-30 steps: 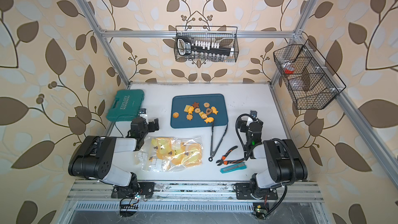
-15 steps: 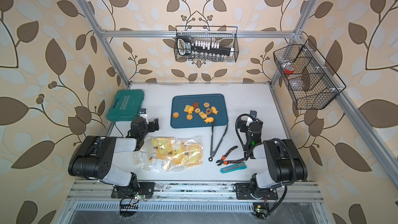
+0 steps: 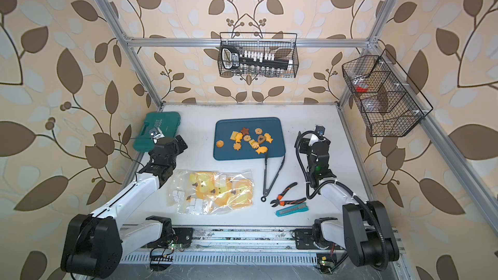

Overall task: Put the cookies into a resealable bag to prevent moisture
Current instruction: Adjust the ziploc bag at the center of the board.

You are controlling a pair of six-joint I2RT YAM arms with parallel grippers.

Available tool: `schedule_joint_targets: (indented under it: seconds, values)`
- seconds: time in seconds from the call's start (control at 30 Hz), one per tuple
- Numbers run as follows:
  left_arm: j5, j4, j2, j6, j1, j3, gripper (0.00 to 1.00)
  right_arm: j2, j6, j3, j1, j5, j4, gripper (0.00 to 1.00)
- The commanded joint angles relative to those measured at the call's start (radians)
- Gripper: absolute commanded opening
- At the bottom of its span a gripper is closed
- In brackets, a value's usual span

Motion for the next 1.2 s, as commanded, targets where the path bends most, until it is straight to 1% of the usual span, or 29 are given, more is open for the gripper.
schedule_joint_targets:
  seconds: [0.0, 0.03, 0.07, 0.1, 0.2, 0.23, 0.27, 0.3, 0.33, 0.4, 0.47, 0.53, 0.7, 0.77, 0.8, 0.9, 0.97, 1.07, 1.17]
  values:
    - [0.057, -0.185, -0.012, -0.186, 0.0, -0.004, 0.99, -0.016, 0.274, 0.014, -0.044, -0.046, -0.184, 1.0]
    - [0.095, -0.189, -0.015, -0.193, 0.0, -0.001, 0.99, -0.021, 0.326, 0.007, -0.056, -0.056, -0.184, 0.99]
    - [0.133, -0.203, -0.018, -0.196, 0.0, 0.007, 0.99, -0.024, 0.404, 0.011, -0.067, -0.046, -0.217, 1.0]
    - [0.178, -0.221, -0.019, -0.197, 0.0, 0.017, 0.99, -0.024, 0.446, 0.022, -0.081, -0.066, -0.258, 1.0]
    - [0.293, -0.276, -0.024, -0.21, -0.034, 0.051, 0.99, -0.001, 0.44, 0.053, -0.1, -0.224, -0.272, 1.0]
    - [0.311, -0.293, -0.028, -0.215, -0.065, 0.063, 0.99, 0.003, 0.439, 0.062, -0.095, -0.282, -0.269, 1.0]
    - [0.308, -0.313, -0.036, -0.213, -0.117, 0.079, 0.99, 0.007, 0.432, 0.069, -0.076, -0.331, -0.262, 1.0]
    - [0.282, -0.344, -0.042, -0.212, -0.172, 0.098, 0.99, 0.008, 0.428, 0.084, -0.049, -0.346, -0.284, 1.0]
    - [0.246, -0.381, -0.048, -0.211, -0.237, 0.121, 0.99, 0.004, 0.415, 0.109, 0.001, -0.343, -0.335, 1.0]
    - [0.218, -0.43, -0.055, -0.207, -0.333, 0.151, 0.99, -0.008, 0.366, 0.155, 0.125, -0.285, -0.431, 1.0]
    - [0.241, -0.469, -0.061, -0.204, -0.399, 0.171, 0.99, -0.015, 0.341, 0.198, 0.247, -0.23, -0.527, 0.99]
    - [0.291, -0.507, -0.065, -0.202, -0.429, 0.182, 0.99, -0.013, 0.34, 0.218, 0.334, -0.234, -0.584, 0.98]
    - [0.378, -0.631, -0.07, -0.213, -0.453, 0.224, 0.99, 0.01, 0.377, 0.255, 0.565, -0.218, -0.699, 0.9]
    - [0.429, -0.643, -0.094, -0.208, -0.454, 0.208, 0.99, 0.033, 0.405, 0.26, 0.654, -0.227, -0.716, 0.84]
    - [0.452, -0.642, -0.106, -0.206, -0.454, 0.196, 0.98, 0.048, 0.422, 0.262, 0.679, -0.242, -0.725, 0.82]
    - [0.522, -0.65, -0.138, -0.205, -0.455, 0.17, 0.95, 0.09, 0.467, 0.271, 0.742, -0.295, -0.748, 0.78]
    - [0.547, -0.667, -0.155, -0.213, -0.455, 0.156, 0.94, 0.104, 0.498, 0.254, 0.783, -0.307, -0.738, 0.78]
    - [0.547, -0.703, -0.167, -0.222, -0.454, 0.143, 0.91, 0.11, 0.581, 0.217, 0.794, -0.276, -0.769, 0.77]
    - [0.522, -0.733, -0.17, -0.235, -0.454, 0.136, 0.88, 0.112, 0.589, 0.166, 0.792, -0.291, -0.716, 0.78]
